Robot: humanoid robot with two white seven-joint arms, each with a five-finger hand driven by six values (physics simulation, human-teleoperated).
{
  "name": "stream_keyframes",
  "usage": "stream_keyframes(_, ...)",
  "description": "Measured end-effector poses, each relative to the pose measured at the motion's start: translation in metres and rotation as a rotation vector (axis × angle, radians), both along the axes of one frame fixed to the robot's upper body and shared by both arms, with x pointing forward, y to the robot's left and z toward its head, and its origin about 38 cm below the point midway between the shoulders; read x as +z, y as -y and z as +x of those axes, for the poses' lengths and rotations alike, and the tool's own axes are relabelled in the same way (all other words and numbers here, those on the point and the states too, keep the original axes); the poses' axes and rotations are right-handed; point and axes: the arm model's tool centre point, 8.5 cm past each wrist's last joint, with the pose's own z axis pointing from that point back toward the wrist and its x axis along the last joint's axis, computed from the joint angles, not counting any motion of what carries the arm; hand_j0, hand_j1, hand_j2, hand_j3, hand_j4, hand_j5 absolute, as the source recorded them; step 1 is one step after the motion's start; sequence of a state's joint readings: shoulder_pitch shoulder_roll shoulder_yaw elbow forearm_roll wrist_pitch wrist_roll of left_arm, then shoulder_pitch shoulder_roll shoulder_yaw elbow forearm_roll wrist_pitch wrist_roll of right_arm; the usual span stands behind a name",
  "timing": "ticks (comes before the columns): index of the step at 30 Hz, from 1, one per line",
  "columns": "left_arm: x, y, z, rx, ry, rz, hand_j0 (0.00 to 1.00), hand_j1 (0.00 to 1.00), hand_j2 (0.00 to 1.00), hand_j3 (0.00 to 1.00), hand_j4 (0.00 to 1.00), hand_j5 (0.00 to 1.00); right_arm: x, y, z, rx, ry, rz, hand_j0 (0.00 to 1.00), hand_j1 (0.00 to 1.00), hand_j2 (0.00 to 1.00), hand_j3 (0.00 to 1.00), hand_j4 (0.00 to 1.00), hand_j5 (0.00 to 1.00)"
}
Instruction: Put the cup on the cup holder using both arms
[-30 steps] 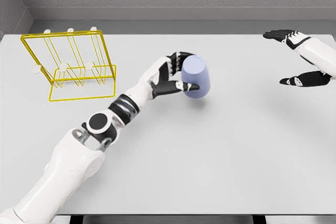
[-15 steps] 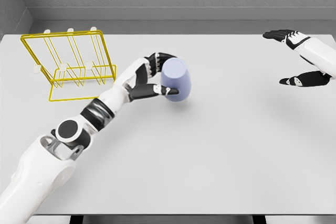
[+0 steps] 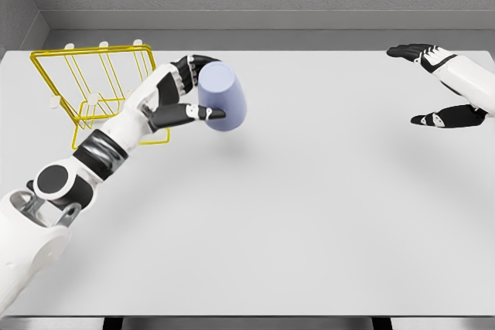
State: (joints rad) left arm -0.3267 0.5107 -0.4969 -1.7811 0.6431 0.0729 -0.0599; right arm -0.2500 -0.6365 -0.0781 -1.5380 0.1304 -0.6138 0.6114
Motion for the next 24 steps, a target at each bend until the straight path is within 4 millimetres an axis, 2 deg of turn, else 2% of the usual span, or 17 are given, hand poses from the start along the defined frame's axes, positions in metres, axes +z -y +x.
stream_keyframes(8,0.013,-0.021,0.005,0.032,0.017,0.005,0.62,0.62,0.62,0.62,0.62,0.62,0.0,0.0,0.0,0.0,0.0,0.0,1.0,1.0,1.0,1.0,1.0,1.0)
stream_keyframes(24,0.025,-0.064,0.015,0.116,0.022,0.022,0.63,0.63,0.63,0.63,0.63,0.63,0.0,0.0,0.0,0.0,0.0,-0.001,1.0,1.0,1.0,1.0,1.0,1.0)
